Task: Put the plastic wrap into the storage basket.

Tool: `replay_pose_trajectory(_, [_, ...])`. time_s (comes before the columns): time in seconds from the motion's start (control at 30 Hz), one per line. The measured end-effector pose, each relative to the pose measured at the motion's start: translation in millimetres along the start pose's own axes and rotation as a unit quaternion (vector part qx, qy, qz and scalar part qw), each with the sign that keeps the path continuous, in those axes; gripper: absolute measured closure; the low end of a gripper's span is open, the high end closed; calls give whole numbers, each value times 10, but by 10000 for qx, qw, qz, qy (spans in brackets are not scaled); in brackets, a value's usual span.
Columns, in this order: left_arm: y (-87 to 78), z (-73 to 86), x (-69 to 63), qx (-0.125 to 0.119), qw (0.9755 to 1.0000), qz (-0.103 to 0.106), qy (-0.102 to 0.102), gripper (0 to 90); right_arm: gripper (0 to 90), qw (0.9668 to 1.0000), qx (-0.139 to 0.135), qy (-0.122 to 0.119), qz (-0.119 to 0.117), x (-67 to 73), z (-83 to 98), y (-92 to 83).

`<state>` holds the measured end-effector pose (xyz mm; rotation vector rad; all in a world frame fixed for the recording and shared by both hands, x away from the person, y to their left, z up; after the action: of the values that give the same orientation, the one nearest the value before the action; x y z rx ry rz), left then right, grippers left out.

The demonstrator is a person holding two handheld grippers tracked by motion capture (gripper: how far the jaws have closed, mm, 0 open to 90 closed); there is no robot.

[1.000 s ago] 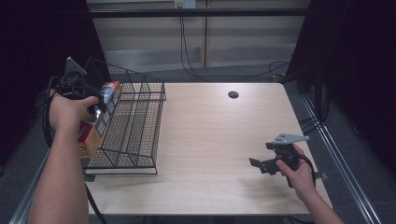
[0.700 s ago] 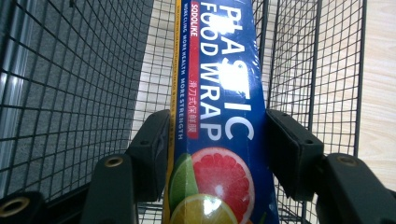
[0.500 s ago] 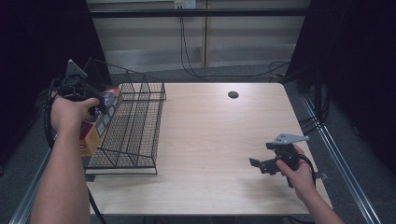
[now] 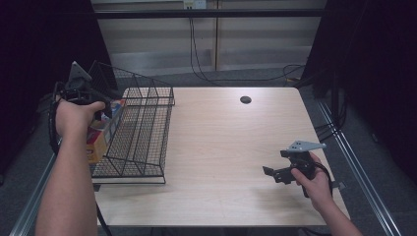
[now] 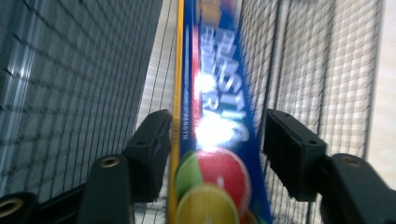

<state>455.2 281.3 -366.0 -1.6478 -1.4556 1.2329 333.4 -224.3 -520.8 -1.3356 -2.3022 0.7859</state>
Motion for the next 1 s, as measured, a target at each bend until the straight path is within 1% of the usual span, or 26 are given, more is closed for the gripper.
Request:
replay_pose_trajectory(0.03, [-21, 2, -20, 30, 10000, 55, -39, 427, 24, 10000, 1, 4, 3, -1, 0, -1])
replay_pose_trajectory(0.07, [-40, 3, -20, 57, 10000, 35, -13, 416, 25, 10000, -3, 14, 8, -3, -1, -1])
replay_pose_trajectory(0.13, [-77, -14, -45, -44, 10000, 53, -71, 406, 24, 10000, -9, 19, 10, -2, -4, 0])
replay_pose_trajectory(0.17, [-92, -4, -61, 11, 9999, 102, -59, 402, 25, 10000, -1, -6, 0, 0, -3, -3])
replay_pose_trajectory(0.23, [-108, -7, -89, -42, 9999, 140, -70, 389, 24, 10000, -18, -2, 6, 2, -7, -7])
replay_pose_trajectory(0.27, [-119, 4, -101, 10, 9998, 178, -25, 388, 25, 10000, -24, -4, 18, -2, -9, -10])
replay_pose_trajectory(0.33, [-113, 5, -146, -39, 9997, 251, -61, 373, 24, 10000, -27, 17, 20, -2, -10, -16])
replay_pose_trajectory(0.4, [-124, -1, -182, -78, 9996, 267, -21, 359, 24, 10000, -26, 14, 4, 0, -9, -17])
replay_pose_trajectory(0.47, [-128, 5, -224, -36, 9995, 323, 17, 354, 24, 10000, -24, 20, 10, 0, -9, -17])
replay_pose_trajectory(0.6, [-123, -4, -321, -89, 9991, 408, 89, 334, 24, 10000, -29, 3, -9, 4, -9, -23])
replay_pose_trajectory(0.63, [-125, 3, -340, -52, 9989, 456, 136, 326, 24, 10000, -27, 10, -9, 3, -9, -23])
replay_pose_trajectory(0.67, [-115, -6, -365, -110, 9988, 467, 105, 317, 24, 10000, -23, 17, -17, 4, -8, -24])
replay_pose_trajectory(0.77, [-97, 12, -430, -61, 9984, 536, 150, 296, 24, 10000, -23, 20, -23, 4, -8, -24])
replay_pose_trajectory(0.8, [-88, 12, -450, -81, 9984, 549, 145, 289, 24, 10000, -32, 10, -16, 4, -9, -24])
replay_pose_trajectory(0.83, [-87, 15, -470, -64, 9981, 591, 181, 283, 24, 10000, -34, 11, -11, 5, -10, -26])
replay_pose_trajectory(0.87, [-82, 13, -497, -95, 9978, 629, 160, 273, 24, 10000, -36, 7, -14, 6, -10, -28])
replay_pose_trajectory(0.97, [-75, 18, -545, -123, 9973, 683, 242, 256, 24, 10000, -42, 14, -12, 9, -12, -31])
replay_pose_trajectory(1.0, [-72, 24, -568, -114, 9970, 723, 236, 249, 24, 10000, -48, 16, -12, 9, -13, -32])
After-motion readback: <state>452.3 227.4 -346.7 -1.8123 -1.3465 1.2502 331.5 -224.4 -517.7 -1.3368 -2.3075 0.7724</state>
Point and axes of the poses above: each handheld gripper's, and its own axes: y roughly forward along the jaws, z roughly out of its underside, x roughly to its left, the point moved 10 cm from there along y, roughly forward along the jaws, and after that the axes turned 8 degrees about z, right-handed, at the moved point
